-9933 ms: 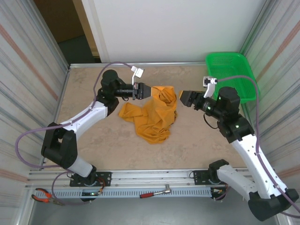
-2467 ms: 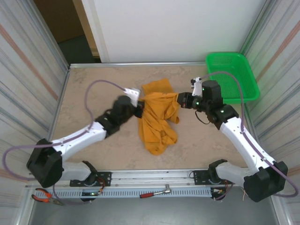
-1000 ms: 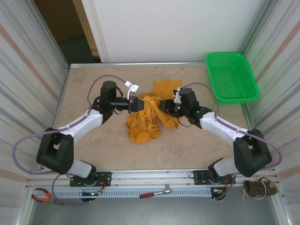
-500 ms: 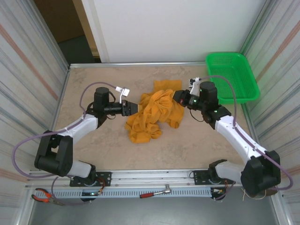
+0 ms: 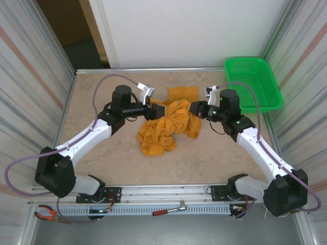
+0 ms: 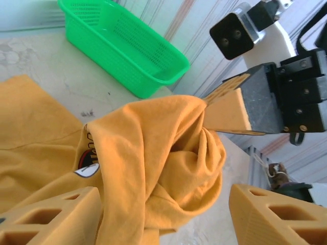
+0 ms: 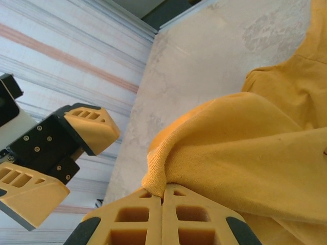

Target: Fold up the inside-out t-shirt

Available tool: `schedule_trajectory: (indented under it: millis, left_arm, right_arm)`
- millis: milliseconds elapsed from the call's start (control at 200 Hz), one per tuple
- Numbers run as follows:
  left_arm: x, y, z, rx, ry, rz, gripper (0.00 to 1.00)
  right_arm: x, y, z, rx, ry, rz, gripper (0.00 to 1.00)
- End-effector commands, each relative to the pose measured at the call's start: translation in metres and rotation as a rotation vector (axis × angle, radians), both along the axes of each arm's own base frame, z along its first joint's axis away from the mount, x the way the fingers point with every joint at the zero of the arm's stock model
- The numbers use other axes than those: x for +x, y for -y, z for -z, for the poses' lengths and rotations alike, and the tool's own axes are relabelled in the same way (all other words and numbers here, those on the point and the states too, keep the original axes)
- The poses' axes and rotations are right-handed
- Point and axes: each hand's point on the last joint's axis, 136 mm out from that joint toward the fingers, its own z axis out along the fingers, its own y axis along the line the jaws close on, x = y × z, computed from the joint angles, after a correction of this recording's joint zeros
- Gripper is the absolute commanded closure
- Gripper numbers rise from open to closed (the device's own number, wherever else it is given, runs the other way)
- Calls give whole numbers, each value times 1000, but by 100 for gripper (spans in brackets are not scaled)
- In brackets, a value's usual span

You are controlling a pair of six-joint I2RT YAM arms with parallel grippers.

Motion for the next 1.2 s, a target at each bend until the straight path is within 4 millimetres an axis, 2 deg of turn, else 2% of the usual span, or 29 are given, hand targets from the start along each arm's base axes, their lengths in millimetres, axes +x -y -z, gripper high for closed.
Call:
schedule_trajectory:
  millis: [0, 160, 190, 261, 361, 411, 536, 591, 606, 661, 681, 706, 771, 857, 902, 917, 947, 1022, 1162, 1197]
  left_arm:
    - [21, 3, 17, 76, 5, -67, 32]
    - [22, 28, 41, 99, -46, 2, 29]
    - [21, 32, 45, 93, -69, 23, 24]
    - [17, 43, 55, 66, -121, 92, 23]
    - [8, 56, 58, -20, -181, 196, 26]
    - [3, 62, 56, -66, -203, 246, 35]
    - [-1, 66, 48, -138, -213, 291, 100]
    - [1, 62, 44, -148, -198, 257, 100]
    - [2, 60, 43, -149, -194, 244, 100]
    - [8, 51, 40, -142, -171, 168, 100]
    - [10, 48, 39, -136, -160, 136, 100]
    - [11, 43, 38, -127, -148, 106, 100]
    - [13, 33, 35, -101, -126, 41, 100]
    - [10, 26, 30, -89, -111, 8, 100]
    - [9, 24, 28, -88, -110, 1, 100]
    - [9, 24, 28, -88, -110, 0, 100]
    - [8, 23, 27, -88, -109, -1, 100]
    - [7, 22, 26, -91, -109, -3, 100]
    - [4, 23, 21, -105, -110, 6, 100]
    - [3, 23, 20, -106, -110, 7, 100]
  right_arm:
    - [-8, -2, -14, 8, 63, -42, 100]
    - [-12, -2, -15, 9, 71, -52, 100]
    - [-12, -2, -16, 10, 74, -52, 100]
    - [-13, -1, -15, 7, 78, -49, 100]
    - [-13, 0, -10, 2, 71, -47, 100]
    - [-12, 0, -5, -2, 63, -43, 100]
    - [-9, 8, 12, -31, 38, -10, 100]
    - [-5, 17, 27, -70, 8, 32, 100]
    - [-4, 19, 31, -85, -4, 44, 93]
    - [0, 35, 53, -156, -63, 123, 49]
    - [1, 41, 60, -186, -86, 156, 41]
    - [1, 49, 67, -220, -111, 193, 36]
    - [-2, 61, 77, -257, -159, 269, 32]
    - [-11, 61, 70, -214, -163, 322, 29]
    - [-16, 54, 66, -205, -149, 331, 27]
    - [-19, 53, 56, -192, -119, 335, 26]
    - [-24, 47, 50, -191, -98, 335, 24]
    - [-30, 36, 41, -203, -59, 332, 24]
    - [-33, 19, 41, -290, -15, 292, 22]
    - [-30, 13, 51, -319, -29, 273, 22]
